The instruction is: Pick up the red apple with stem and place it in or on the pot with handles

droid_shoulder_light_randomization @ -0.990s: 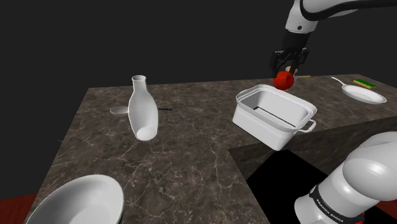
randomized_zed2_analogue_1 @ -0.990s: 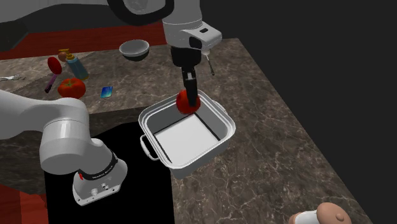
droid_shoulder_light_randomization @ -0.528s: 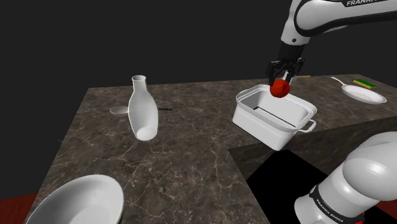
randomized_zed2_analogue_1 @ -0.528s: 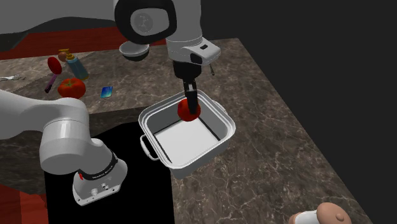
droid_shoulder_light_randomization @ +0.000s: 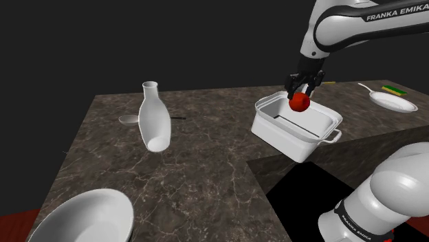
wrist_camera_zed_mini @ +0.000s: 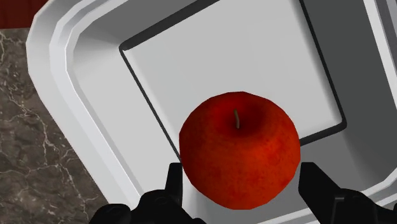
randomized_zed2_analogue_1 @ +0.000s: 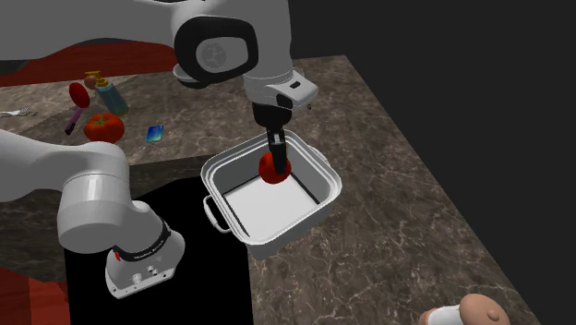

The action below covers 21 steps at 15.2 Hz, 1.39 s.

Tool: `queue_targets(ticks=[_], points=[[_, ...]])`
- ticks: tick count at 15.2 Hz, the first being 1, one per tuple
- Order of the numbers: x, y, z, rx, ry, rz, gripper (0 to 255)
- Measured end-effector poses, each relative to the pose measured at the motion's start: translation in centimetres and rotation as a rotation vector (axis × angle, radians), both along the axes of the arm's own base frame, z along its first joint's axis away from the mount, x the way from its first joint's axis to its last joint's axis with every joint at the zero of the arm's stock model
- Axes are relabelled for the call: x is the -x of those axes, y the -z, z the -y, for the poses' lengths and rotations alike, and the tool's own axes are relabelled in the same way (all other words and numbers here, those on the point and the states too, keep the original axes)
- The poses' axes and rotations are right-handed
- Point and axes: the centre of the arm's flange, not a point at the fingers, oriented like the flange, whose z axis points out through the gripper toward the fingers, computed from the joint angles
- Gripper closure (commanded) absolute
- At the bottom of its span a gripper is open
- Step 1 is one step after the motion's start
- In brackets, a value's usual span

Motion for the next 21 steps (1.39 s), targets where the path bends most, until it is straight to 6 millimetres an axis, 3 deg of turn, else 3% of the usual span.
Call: queue_targets(ticks=[3,4,10,15,21], points=[[0.0,0.0,0.0,0.0,0.0,0.0,255],[0.0,0.0,0.0,0.0,0.0,0.0,0],[0.0,0.0,0.0,0.0,0.0,0.0,0],[0.0,-4.3,-0.5,0.0,0.0,0.001,0],[-0.1,-4.9,-0.7,0.0,0.0,0.0,0]])
